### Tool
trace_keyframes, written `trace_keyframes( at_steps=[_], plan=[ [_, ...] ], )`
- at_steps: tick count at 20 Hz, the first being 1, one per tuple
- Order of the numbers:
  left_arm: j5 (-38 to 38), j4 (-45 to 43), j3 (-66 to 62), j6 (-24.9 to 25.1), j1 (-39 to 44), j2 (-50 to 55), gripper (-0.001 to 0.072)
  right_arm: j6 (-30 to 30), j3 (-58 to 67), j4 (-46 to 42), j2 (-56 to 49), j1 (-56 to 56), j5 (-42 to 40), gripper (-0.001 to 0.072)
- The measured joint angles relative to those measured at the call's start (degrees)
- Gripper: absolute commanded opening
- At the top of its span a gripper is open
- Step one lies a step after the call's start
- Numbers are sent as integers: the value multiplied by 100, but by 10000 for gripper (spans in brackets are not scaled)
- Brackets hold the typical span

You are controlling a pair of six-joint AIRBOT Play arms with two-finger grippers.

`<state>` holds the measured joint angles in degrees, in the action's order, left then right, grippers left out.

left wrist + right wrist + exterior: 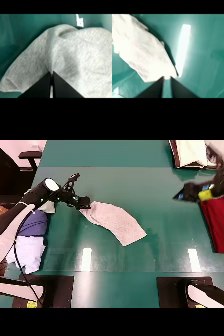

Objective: Fold the shirts.

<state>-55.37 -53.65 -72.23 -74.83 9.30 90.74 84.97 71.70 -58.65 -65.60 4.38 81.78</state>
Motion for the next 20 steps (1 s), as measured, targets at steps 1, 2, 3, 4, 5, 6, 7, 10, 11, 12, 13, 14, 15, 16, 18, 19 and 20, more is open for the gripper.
trace_keyframes(
  at_steps=[1, 2, 3, 4, 5, 6, 7, 10, 11, 12, 13, 14, 15, 16, 18, 19, 20],
  plan=[
    [-42, -11, -76, 9, -2, 2, 22, -2, -455, 0, 0, -66, -68, 470],
    [-74, -24, -164, 15, 0, 4, 22, 0, -883, 17, 0, -103, -199, 462],
    [-109, -28, -245, 17, 2, 9, 22, 0, -1342, 33, 0, -114, -391, 430],
    [-133, -33, -319, 20, 7, 9, 22, 0, -1738, 92, -7, -103, -590, 430],
    [-155, -33, -376, 22, 9, 9, 22, -20, -2116, 175, -35, -44, -811, 430],
    [-175, -37, -420, 22, 9, 9, 21, -70, -2411, 304, -90, 39, -997, 430],
    [-184, -44, -448, 24, 7, 11, 22, -142, -2658, 446, -186, 149, -1174, 430],
    [-219, -46, -503, 28, 9, 11, 22, -374, -2981, 894, -640, 562, -1589, 430],
    [-234, -46, -509, 31, 9, 11, 22, -435, -2979, 1021, -828, 723, -1707, 418],
    [-256, -48, -514, 31, 7, 11, 21, -487, -2914, 1158, -1005, 896, -1768, 277],
    [-291, -50, -520, 31, 7, 2, 22, -533, -2828, 1235, -1176, 1058, -1836, 180],
    [-306, -52, -522, 31, 9, -22, 21, -573, -2717, 1252, -1327, 1198, -1882, 134],
    [-326, -63, -527, 31, 7, -66, 21, -614, -2568, 1283, -1469, 1349, -1967, 18],
    [-334, -81, -533, 31, 9, -144, 21, -627, -2420, 1268, -1580, 1473, -1996, 17],
    [-356, -173, -557, 28, 9, -411, 21, -667, -2039, 1182, -1655, 1617, -2020, 16],
    [-378, -271, -603, 28, 9, -623, 21, -673, -1805, 1117, -1589, 1644, -1950, 16],
    [-402, -385, -675, 28, 9, -863, 21, -680, -1541, 1058, -1453, 1615, -1847, 16]
  ],
)
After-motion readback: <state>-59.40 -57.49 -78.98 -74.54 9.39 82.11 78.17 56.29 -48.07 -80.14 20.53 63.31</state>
